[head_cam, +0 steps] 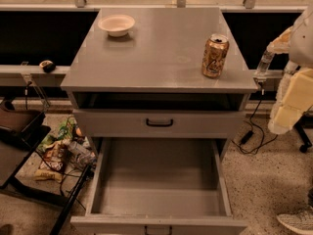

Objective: Close middle drawer

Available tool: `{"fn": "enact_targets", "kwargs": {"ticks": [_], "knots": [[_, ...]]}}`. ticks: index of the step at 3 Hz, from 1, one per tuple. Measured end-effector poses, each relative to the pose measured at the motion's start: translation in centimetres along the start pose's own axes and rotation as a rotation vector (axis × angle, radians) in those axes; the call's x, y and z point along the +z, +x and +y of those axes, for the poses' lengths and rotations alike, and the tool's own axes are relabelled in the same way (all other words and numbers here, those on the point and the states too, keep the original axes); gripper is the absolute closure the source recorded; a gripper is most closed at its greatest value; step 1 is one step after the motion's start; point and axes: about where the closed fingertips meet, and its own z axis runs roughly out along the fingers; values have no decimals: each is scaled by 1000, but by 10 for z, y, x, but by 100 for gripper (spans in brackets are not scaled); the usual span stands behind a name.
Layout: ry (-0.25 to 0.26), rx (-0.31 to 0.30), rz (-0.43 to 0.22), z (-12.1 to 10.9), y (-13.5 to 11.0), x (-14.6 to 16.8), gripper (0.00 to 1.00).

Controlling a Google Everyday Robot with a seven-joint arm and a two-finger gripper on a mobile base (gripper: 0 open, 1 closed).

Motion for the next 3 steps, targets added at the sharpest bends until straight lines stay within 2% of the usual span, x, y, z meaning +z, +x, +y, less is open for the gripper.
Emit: {"fn": "enact_targets", "kwargs": {"ticks": [1,2,3], "knots": [[0,0,0,0,0,0,0],[-10,19,25,15,-2,25,0],[23,82,11,47,-13,59,0]]}}
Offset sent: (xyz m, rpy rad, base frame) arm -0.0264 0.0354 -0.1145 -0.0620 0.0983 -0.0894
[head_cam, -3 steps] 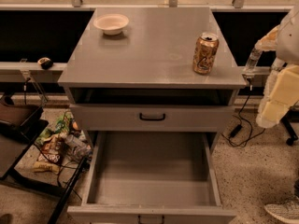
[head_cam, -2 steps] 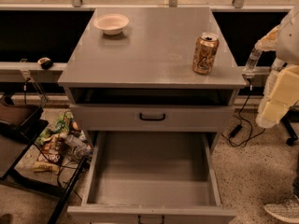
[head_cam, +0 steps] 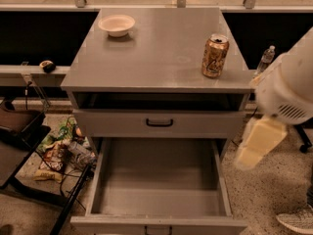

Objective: Close middle drawer

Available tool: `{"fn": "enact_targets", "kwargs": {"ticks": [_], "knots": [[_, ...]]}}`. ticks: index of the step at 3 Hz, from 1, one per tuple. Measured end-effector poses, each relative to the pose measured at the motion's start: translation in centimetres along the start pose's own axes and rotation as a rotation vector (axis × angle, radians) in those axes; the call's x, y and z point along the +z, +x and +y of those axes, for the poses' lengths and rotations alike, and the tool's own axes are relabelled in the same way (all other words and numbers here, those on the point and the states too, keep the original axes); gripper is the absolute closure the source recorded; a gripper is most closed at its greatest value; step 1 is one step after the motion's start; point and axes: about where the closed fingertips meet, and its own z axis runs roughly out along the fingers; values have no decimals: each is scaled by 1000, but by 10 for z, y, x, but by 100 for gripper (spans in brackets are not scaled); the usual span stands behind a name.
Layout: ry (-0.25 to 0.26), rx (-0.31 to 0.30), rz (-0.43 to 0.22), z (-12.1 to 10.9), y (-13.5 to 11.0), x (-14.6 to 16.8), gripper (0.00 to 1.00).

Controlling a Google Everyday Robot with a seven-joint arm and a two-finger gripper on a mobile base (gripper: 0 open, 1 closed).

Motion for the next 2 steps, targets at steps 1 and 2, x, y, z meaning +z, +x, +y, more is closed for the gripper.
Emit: {"fn": "enact_targets", "kwargs": {"ticks": [1,2], "knots": [[12,28,-6,32,0,52,0],[-12,30,26,78,16,142,0]]}}
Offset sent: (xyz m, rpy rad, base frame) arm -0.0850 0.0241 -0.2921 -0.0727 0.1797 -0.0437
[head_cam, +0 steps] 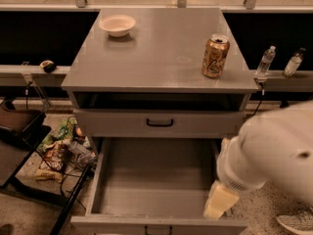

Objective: Close middle drawer

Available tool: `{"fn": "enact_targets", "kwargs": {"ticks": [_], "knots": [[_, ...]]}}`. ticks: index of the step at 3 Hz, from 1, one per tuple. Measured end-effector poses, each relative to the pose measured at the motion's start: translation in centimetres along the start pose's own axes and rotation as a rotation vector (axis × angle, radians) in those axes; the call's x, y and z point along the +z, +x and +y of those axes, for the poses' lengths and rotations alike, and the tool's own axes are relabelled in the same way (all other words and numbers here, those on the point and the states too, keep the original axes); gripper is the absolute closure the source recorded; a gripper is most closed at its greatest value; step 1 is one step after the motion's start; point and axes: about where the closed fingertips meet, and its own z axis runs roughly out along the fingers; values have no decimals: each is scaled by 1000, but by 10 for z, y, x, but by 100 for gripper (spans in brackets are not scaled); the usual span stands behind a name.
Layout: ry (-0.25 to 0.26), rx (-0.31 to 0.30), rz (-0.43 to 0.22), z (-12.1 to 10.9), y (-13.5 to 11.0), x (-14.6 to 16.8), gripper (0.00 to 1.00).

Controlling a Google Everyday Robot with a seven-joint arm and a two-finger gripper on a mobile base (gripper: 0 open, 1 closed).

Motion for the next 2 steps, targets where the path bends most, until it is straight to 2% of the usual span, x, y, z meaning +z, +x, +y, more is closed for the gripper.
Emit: {"fn": "enact_targets", "kwargs": {"ticks": [1,2], "knots": [[-53,2,47,39,25,72,0],[-62,12,65,48,36,79,0]]}}
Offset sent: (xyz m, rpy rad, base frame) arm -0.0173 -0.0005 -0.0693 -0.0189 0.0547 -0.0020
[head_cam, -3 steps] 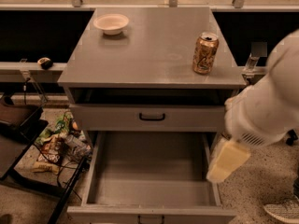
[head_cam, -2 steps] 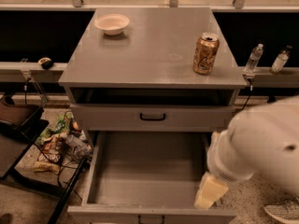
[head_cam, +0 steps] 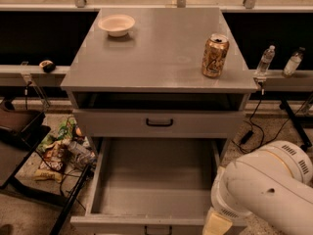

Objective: Close middle drawer

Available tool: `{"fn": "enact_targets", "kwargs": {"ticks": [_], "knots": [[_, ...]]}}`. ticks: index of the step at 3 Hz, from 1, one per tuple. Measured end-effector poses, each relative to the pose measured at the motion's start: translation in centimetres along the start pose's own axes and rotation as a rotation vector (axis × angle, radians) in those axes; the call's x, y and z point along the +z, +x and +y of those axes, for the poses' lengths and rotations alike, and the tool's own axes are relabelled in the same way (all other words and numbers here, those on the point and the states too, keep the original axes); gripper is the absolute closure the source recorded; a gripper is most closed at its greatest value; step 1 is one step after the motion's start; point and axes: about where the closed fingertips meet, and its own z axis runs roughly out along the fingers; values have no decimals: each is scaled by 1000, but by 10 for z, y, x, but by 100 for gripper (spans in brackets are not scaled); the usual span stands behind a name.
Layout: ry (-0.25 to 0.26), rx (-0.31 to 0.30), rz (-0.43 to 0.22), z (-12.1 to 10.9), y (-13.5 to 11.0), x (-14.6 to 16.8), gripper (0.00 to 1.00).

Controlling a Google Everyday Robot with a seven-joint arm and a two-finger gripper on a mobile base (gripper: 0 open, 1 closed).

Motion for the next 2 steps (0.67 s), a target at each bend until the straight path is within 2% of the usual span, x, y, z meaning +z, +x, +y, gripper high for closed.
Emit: {"fn": "enact_targets", "kwargs": {"ticks": [1,2], "knots": [[-33,-9,3,9,-5,18,0],[-98,18,10,37,11,56,15]]}}
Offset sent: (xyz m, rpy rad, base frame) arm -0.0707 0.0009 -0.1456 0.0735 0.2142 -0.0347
